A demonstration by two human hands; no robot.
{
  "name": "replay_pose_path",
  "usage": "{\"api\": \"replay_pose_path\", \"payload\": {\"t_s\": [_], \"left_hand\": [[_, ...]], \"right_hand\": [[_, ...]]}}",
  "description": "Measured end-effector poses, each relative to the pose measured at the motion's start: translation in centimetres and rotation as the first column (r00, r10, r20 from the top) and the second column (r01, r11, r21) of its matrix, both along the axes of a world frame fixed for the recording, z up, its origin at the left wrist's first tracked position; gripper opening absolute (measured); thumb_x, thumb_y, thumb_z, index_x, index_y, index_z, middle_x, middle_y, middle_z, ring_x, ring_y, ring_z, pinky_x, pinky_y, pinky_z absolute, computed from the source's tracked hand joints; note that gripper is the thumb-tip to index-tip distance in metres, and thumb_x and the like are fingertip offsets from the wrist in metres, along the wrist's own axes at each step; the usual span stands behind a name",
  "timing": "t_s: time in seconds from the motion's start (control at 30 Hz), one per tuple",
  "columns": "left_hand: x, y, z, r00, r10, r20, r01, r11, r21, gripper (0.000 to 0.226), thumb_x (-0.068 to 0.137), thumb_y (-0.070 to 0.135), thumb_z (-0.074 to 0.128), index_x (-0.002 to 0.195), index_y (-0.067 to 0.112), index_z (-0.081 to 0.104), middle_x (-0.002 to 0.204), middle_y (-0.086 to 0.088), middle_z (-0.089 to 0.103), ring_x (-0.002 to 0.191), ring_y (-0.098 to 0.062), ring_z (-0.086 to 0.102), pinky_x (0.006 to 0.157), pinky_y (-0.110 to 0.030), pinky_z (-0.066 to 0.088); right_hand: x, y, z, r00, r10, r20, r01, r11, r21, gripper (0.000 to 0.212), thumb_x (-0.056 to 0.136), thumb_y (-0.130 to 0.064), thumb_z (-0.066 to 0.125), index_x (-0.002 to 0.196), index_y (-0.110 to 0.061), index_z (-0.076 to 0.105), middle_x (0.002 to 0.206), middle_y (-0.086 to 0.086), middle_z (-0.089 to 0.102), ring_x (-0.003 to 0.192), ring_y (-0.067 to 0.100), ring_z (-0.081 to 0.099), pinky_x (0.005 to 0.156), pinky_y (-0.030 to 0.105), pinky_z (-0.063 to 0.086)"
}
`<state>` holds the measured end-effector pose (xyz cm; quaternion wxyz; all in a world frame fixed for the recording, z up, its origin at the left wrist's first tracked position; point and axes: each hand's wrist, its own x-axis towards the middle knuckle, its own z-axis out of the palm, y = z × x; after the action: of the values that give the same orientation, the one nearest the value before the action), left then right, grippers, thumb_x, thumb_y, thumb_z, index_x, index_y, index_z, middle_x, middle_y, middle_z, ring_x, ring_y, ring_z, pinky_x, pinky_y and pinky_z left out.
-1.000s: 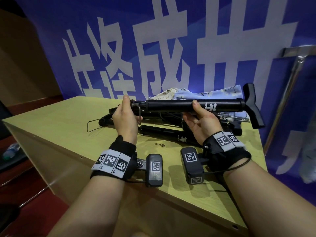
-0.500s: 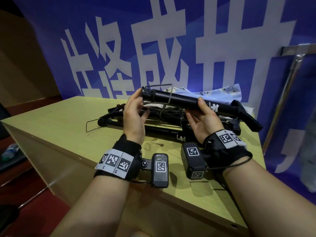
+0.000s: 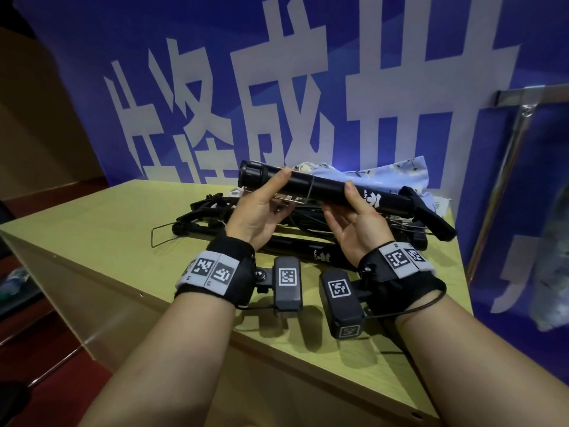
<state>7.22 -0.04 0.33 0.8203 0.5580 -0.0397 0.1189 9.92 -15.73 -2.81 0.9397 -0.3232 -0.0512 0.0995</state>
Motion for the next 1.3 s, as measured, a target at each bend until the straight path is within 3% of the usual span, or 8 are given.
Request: {"api": "replay_pose_path", "payload": {"t_s": [0.2, 0.5, 0.77, 0.93, 1.03, 1.17, 1.23, 1.3], "left_hand": [[0.5, -0.8, 1.6, 0.998, 0.036, 0.054, -0.042, 0.992, 0.116, 0.019, 0.088, 0.021, 0.067, 0.104, 0.012, 0.063, 0.101, -0.007, 0.071, 0.109, -0.022, 0.064, 0.095, -0.038, 0.052], [-0.8, -0.5, 7.7, 0.967, 0.231, 0.106, -0.206, 0.956, -0.209, 0.008, 0.093, 0.016, 0.063, 0.097, 0.01, 0.059, 0.099, -0.011, 0.07, 0.101, -0.022, 0.068, 0.095, -0.043, 0.054], [-3.7, 0.5, 11.6, 0.956, 0.257, 0.142, -0.169, 0.877, -0.451, 0.021, 0.093, 0.019, 0.065, 0.11, 0.009, 0.056, 0.103, -0.011, 0.063, 0.098, -0.024, 0.065, 0.088, -0.041, 0.056], [-4.7, 0.3, 12.3, 0.964, 0.236, 0.119, -0.15, 0.858, -0.491, 0.024, 0.093, 0.02, 0.065, 0.11, 0.009, 0.055, 0.106, -0.013, 0.061, 0.103, -0.027, 0.062, 0.091, -0.045, 0.055], [-5.1, 0.5, 12.4, 0.968, 0.229, 0.099, -0.145, 0.84, -0.522, 0.044, 0.092, 0.022, 0.066, 0.13, 0.005, 0.051, 0.114, -0.015, 0.06, 0.108, -0.029, 0.061, 0.087, -0.046, 0.057], [-5.4, 0.5, 12.6, 0.976, 0.205, 0.069, -0.139, 0.84, -0.525, 0.049, 0.092, 0.026, 0.066, 0.135, 0.007, 0.051, 0.114, -0.014, 0.061, 0.107, -0.028, 0.062, 0.074, -0.041, 0.06], [-5.6, 0.5, 12.6, 0.979, 0.199, 0.051, -0.143, 0.838, -0.527, 0.049, 0.093, 0.028, 0.066, 0.136, 0.008, 0.051, 0.112, -0.014, 0.062, 0.106, -0.028, 0.063, 0.072, -0.04, 0.059], [-5.7, 0.7, 12.5, 0.98, 0.197, 0.037, -0.146, 0.829, -0.539, 0.051, 0.092, 0.03, 0.066, 0.136, 0.009, 0.05, 0.117, -0.015, 0.062, 0.108, -0.029, 0.062, 0.071, -0.041, 0.059]], "right_hand": [[-0.2, -0.2, 0.4, 1.0, 0.005, 0.011, -0.005, 0.997, -0.077, 0.021, 0.09, -0.034, 0.06, 0.101, -0.016, 0.063, 0.093, 0.012, 0.068, 0.079, 0.018, 0.064, 0.069, 0.024, 0.056], [-0.4, 0.4, 3.2, 0.995, 0.015, 0.103, 0.028, 0.916, -0.401, 0.033, 0.1, -0.037, 0.04, 0.106, -0.007, 0.053, 0.092, 0.008, 0.064, 0.083, 0.021, 0.063, 0.08, 0.03, 0.051], [-1.7, 0.9, 4.0, 0.998, 0.035, 0.054, 0.002, 0.822, -0.57, 0.028, 0.101, -0.024, 0.042, 0.083, -0.008, 0.055, 0.082, 0.008, 0.059, 0.07, 0.019, 0.058, 0.088, 0.035, 0.048], [-2.6, 0.2, 5.7, 0.992, -0.092, 0.084, 0.121, 0.88, -0.46, 0.03, 0.098, -0.034, 0.047, 0.104, -0.006, 0.057, 0.108, 0.011, 0.062, 0.092, 0.027, 0.065, 0.074, 0.029, 0.053], [-2.7, -0.2, 6.8, 0.998, -0.066, 0.011, 0.065, 0.921, -0.384, 0.048, 0.098, -0.042, 0.045, 0.131, -0.007, 0.044, 0.127, 0.017, 0.055, 0.094, 0.027, 0.062, 0.081, 0.037, 0.051], [-2.1, -0.4, 7.7, 0.995, 0.046, -0.088, -0.056, 0.992, -0.11, 0.054, 0.095, -0.046, 0.047, 0.131, -0.007, 0.039, 0.131, 0.021, 0.053, 0.109, 0.03, 0.061, 0.081, 0.04, 0.054], [-1.6, -0.3, 8.1, 0.993, 0.063, -0.103, -0.058, 0.997, 0.051, 0.054, 0.095, -0.042, 0.05, 0.135, -0.007, 0.045, 0.121, 0.016, 0.061, 0.097, 0.025, 0.065, 0.072, 0.034, 0.058], [-1.6, -0.2, 8.6, 0.993, 0.04, -0.115, -0.023, 0.989, 0.145, 0.034, 0.096, -0.033, 0.052, 0.116, -0.007, 0.061, 0.092, 0.012, 0.071, 0.081, 0.019, 0.063, 0.065, 0.027, 0.056]]}}
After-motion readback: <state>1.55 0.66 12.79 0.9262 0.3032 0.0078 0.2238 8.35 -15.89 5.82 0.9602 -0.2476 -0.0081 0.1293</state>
